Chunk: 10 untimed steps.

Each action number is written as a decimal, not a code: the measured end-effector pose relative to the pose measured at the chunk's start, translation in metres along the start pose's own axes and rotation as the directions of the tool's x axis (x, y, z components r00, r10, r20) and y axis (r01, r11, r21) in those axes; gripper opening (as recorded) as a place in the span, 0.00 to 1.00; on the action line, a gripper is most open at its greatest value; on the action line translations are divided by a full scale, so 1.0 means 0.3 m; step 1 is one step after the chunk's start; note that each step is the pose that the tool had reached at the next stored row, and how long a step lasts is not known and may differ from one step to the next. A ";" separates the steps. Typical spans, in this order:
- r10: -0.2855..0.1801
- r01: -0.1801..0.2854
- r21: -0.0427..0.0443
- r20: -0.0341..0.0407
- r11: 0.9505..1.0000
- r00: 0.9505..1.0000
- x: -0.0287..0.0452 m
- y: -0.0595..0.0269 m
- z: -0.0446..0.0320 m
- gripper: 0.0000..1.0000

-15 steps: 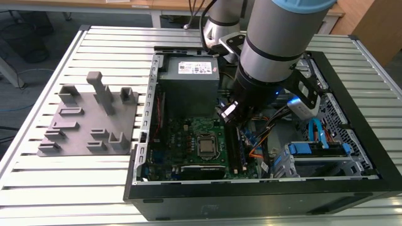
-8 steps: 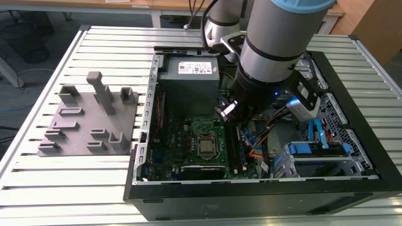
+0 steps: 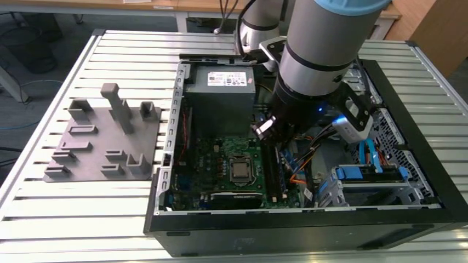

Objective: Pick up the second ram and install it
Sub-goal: 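Insert the second ram into the second slot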

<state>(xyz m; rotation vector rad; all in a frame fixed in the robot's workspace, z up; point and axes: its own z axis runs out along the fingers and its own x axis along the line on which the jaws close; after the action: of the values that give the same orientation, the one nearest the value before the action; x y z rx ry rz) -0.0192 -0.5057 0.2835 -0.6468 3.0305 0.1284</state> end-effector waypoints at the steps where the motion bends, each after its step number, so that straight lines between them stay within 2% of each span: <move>1: 0.007 -0.007 0.000 0.000 1.000 1.000 0.000 0.000 0.000 0.14; 10: 0.067 -0.067 0.004 0.005 0.998 0.998 0.000 0.000 0.001 0.14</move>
<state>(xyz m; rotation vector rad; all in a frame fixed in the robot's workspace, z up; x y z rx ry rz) -0.0192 -0.5057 0.2833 -0.5436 3.0481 0.1252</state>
